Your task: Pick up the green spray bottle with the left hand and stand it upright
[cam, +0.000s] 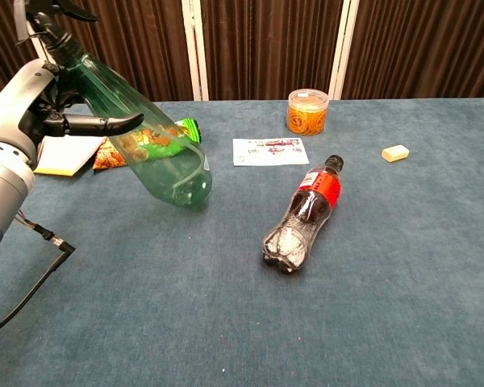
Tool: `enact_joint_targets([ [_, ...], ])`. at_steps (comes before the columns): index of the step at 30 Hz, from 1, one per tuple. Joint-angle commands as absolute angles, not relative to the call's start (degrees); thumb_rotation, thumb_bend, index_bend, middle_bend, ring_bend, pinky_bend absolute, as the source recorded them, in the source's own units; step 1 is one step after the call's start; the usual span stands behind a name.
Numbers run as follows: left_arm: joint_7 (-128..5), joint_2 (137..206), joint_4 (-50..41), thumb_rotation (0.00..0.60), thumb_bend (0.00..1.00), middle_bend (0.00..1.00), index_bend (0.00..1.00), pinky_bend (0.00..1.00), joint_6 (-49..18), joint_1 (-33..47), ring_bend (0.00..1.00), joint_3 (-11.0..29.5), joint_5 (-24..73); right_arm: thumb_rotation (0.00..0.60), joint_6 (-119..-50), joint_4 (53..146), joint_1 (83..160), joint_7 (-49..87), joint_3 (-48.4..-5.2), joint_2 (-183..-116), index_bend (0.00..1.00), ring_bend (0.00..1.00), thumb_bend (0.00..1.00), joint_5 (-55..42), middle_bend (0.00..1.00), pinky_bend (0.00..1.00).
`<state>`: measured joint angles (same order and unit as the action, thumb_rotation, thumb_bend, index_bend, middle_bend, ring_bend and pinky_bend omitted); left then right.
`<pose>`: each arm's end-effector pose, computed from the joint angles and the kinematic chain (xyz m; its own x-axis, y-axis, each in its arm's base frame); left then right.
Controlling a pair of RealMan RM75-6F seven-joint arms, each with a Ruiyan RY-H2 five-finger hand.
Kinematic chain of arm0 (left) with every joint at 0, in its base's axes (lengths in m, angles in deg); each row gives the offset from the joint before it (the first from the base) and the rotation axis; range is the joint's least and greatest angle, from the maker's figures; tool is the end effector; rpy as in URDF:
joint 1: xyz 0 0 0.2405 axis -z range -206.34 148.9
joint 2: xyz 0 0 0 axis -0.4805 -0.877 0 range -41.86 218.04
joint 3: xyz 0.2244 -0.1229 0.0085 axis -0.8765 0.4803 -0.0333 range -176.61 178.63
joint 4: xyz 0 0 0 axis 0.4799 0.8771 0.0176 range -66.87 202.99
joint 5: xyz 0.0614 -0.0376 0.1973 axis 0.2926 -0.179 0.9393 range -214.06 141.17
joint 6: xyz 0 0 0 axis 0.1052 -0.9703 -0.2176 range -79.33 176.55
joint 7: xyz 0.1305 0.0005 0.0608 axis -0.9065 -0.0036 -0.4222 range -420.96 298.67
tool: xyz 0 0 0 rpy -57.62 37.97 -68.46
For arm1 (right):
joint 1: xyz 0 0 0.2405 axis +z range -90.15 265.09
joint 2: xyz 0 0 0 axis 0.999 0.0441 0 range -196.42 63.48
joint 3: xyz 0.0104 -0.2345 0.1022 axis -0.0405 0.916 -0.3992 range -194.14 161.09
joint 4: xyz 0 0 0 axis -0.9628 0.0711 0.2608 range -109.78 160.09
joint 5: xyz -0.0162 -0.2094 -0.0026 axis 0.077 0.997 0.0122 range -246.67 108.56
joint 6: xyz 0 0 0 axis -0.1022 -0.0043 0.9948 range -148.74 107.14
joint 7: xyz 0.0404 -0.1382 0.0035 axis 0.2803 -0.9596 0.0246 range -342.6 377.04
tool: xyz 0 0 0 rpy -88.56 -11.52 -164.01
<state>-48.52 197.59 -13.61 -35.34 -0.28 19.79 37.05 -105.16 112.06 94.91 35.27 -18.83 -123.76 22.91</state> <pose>-0.1301 0.2977 -0.0212 -0.4952 -0.0567 0.8669 0.8601 -0.1729 0.4800 -0.3169 -0.1948 0.1992 0.3127 -0.0249 0.9495 -0.9421 -0.1354 0.3067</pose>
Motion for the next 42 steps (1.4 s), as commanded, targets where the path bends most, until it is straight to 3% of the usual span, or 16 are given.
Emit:
enact_joint_targets([
  [1,-49.2,196.9,-14.6,0.6,0.4,0.32,0.74,0.13,-34.8,-0.4,0.1,19.7,37.4,0.6,-105.1,112.1,95.0,35.0,-18.9,-123.9,0.0,0.0,0.11,22.7,0.0,0.0],
  [16,-63.9,192.4,-23.6,0.6,0.43,0.32,0.74,0.13,-27.6,2.2,0.1,21.8,30.7,0.6,-104.4,112.2,95.3,32.4,-19.2,-124.8,0.0,0.0,0.11,21.5,0.0,0.0],
  [30,-74.7,187.9,-32.8,0.6,0.43,0.33,0.73,0.13,-26.0,4.1,0.1,23.9,26.2,0.6,-104.7,112.4,95.2,32.1,-19.0,-124.8,0.0,0.0,0.11,21.8,0.0,0.0],
  [42,-81.7,184.9,-35.4,0.6,0.45,0.33,0.73,0.13,-18.9,9.0,0.12,26.8,12.9,0.6,-104.8,112.5,95.1,31.7,-19.0,-124.9,0.0,0.0,0.11,21.6,0.0,0.0],
])
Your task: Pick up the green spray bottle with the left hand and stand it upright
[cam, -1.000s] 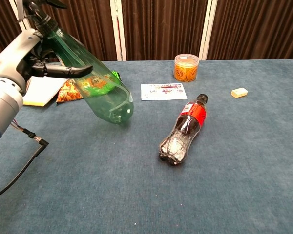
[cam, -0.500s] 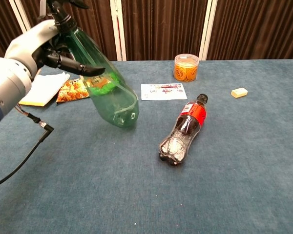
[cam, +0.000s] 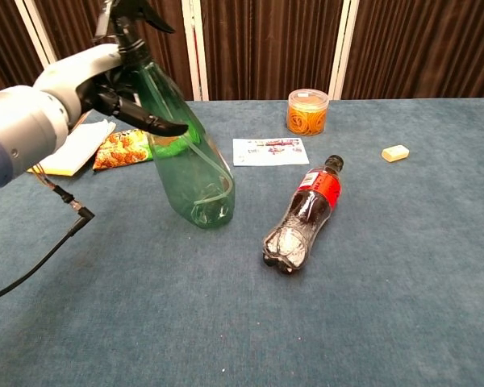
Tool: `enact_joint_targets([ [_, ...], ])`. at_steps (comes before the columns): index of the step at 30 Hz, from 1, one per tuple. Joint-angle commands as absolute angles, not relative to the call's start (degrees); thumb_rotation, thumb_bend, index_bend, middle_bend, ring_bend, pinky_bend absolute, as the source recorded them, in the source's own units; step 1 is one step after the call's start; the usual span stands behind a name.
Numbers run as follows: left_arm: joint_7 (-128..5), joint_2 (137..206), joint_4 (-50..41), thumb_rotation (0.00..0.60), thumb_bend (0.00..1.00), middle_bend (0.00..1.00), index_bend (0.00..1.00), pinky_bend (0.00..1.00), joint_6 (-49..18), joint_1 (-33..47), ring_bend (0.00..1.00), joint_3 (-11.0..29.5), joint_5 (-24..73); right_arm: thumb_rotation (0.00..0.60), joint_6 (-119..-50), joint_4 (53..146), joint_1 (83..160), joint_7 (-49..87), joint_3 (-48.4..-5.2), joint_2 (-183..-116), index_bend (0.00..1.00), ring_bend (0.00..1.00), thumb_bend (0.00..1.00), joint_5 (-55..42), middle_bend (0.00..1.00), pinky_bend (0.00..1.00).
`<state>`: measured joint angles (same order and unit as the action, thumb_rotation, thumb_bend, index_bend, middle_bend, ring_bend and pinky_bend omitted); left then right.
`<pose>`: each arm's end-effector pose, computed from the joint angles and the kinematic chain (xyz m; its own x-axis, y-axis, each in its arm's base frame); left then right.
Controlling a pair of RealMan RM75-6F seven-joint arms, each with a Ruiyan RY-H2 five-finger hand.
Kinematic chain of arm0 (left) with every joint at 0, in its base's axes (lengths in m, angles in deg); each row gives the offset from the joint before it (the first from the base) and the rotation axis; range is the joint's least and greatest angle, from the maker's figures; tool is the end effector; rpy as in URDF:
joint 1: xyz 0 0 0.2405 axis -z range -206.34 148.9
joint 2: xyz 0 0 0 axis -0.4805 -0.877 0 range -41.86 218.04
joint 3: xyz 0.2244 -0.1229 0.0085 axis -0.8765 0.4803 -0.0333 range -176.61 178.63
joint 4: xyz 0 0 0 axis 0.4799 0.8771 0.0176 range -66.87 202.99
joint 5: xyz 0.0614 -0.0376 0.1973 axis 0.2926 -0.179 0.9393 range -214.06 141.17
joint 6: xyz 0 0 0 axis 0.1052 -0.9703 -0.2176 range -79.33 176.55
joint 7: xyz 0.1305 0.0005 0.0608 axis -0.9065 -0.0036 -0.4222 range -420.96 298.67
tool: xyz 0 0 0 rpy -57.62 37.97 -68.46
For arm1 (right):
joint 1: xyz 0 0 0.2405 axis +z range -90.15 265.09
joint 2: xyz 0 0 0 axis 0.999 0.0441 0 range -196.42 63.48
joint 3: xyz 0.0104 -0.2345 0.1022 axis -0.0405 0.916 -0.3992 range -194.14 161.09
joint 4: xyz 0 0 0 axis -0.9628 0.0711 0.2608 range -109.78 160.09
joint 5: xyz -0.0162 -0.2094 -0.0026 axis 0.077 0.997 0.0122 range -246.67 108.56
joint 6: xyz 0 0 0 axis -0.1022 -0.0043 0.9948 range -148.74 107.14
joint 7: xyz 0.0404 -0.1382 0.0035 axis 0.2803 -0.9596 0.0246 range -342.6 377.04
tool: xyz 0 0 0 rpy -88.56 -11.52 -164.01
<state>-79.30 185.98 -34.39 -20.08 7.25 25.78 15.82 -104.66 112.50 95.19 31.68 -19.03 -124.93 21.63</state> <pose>-0.0775 0.3170 -0.0002 -0.2024 0.2157 0.9553 0.9691 -0.0961 0.2270 -0.3166 -0.1972 0.1925 0.3431 -0.0179 0.9391 -0.9332 -0.1200 0.3386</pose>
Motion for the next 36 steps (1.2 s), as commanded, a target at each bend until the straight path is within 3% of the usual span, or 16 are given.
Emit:
enact_joint_targets([
  [1,-82.4,184.9,-35.5,0.6,0.45,0.33,0.73,0.13,-18.9,9.4,0.12,26.8,12.2,0.6,-104.9,112.5,95.1,31.7,-19.0,-124.9,0.0,0.0,0.11,21.7,0.0,0.0],
  [4,-83.5,185.0,-35.8,0.6,0.39,0.32,0.69,0.13,-18.6,10.5,0.12,26.8,10.4,0.6,-105.1,112.5,95.0,31.7,-18.9,-124.9,0.0,0.0,0.11,21.9,0.0,0.0],
  [11,-82.0,186.4,-34.0,0.6,0.18,0.27,0.24,0.13,-19.5,12.3,0.1,26.8,10.9,0.6,-105.4,112.5,94.9,32.0,-18.8,-124.7,0.0,0.0,0.11,22.0,0.0,0.0],
  [17,-80.4,185.8,-33.5,0.6,0.09,0.21,0.01,0.12,-17.6,13.3,0.07,26.9,9.6,0.6,-105.3,112.6,94.9,32.1,-18.8,-124.7,0.0,0.0,0.11,22.0,0.0,0.0],
  [23,-79.1,184.7,-33.1,0.6,0.02,0.02,0.0,0.12,-15.6,14.4,0.0,27.1,8.4,0.6,-105.1,112.7,94.9,31.9,-18.6,-124.7,0.0,0.0,0.11,22.2,0.0,0.0],
  [33,-76.1,182.6,-35.3,0.6,0.0,0.0,0.0,0.12,-16.2,13.3,0.0,24.3,11.8,0.6,-105.6,112.7,94.7,32.0,-18.7,-124.6,0.0,0.0,0.11,22.1,0.0,0.0],
  [36,-75.3,179.7,-38.4,0.6,0.0,0.0,0.0,0.12,-17.5,10.8,0.0,20.8,16.5,0.6,-105.4,112.7,94.8,31.7,-18.7,-124.7,0.0,0.0,0.11,22.1,0.0,0.0],
])
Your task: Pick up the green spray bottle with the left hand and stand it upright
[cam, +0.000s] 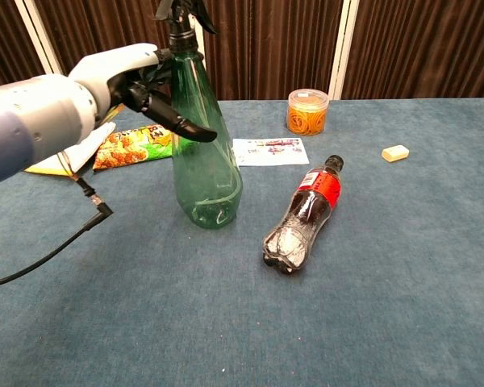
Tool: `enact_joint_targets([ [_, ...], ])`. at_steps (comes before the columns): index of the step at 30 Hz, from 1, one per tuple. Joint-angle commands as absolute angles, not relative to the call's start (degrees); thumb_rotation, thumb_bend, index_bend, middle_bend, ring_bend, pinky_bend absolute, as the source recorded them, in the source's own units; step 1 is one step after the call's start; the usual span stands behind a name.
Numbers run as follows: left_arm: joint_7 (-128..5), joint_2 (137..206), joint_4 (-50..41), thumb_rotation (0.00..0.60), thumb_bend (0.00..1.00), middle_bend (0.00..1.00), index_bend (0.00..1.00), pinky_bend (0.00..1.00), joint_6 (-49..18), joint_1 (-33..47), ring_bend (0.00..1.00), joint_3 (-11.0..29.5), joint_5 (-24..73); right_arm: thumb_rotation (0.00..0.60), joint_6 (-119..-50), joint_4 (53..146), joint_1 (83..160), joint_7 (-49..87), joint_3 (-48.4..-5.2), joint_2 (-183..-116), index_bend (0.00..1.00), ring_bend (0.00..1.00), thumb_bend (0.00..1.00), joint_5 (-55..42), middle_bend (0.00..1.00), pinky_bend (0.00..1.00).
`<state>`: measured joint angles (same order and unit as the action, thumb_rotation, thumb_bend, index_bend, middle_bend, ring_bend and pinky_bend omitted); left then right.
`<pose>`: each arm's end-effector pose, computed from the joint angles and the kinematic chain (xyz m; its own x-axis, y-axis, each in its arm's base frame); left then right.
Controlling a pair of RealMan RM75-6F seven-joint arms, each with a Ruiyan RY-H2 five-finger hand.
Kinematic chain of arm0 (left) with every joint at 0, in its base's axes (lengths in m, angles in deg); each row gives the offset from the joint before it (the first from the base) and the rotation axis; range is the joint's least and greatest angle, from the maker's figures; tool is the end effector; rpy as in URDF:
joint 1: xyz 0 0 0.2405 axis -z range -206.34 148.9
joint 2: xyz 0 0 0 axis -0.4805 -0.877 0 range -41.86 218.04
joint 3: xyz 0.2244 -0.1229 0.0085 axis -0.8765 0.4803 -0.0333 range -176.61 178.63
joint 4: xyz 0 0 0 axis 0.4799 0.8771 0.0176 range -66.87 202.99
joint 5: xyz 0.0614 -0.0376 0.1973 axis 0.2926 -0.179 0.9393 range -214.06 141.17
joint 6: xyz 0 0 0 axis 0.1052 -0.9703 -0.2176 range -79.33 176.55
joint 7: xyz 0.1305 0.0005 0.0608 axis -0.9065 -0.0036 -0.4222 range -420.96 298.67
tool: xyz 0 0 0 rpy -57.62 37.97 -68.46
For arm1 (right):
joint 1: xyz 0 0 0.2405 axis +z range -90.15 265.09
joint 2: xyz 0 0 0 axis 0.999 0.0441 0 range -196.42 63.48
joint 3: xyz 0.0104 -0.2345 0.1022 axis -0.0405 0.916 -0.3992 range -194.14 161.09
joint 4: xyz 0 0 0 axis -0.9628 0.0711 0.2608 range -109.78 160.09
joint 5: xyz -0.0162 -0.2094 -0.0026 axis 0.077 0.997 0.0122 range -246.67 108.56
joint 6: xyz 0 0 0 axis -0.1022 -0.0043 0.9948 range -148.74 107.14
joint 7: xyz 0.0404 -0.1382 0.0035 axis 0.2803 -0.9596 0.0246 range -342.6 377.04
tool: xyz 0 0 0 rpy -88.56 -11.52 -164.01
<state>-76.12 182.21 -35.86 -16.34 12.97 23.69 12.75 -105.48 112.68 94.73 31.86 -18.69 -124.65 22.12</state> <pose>-0.0585 0.3204 -0.0021 -0.1796 0.3213 0.9298 0.9580 -0.1578 0.2396 -0.3163 -0.1932 0.1941 0.3417 -0.0149 0.9397 -0.9333 -0.1231 0.3374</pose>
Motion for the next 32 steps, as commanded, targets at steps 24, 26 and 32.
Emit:
enact_joint_targets([
  [24,-74.8,165.1,-18.9,0.6,0.01,0.0,0.0,0.1,-45.5,-17.2,0.0,-1.2,46.2,0.6,-104.2,115.1,94.3,19.8,-20.7,-127.5,0.0,0.0,0.11,15.5,0.0,0.0],
  [26,-73.3,165.2,-17.7,0.6,0.01,0.0,0.0,0.1,-45.1,-17.3,0.0,-0.8,46.5,0.6,-104.6,115.5,94.0,19.4,-20.8,-127.5,0.0,0.0,0.11,15.3,0.0,0.0],
  [32,-70.0,164.4,-16.8,0.6,0.01,0.0,0.0,0.1,-43.7,-17.5,0.0,-0.5,48.3,0.6,-105.6,115.8,93.3,19.2,-21.2,-127.4,0.0,0.0,0.11,15.0,0.0,0.0],
])
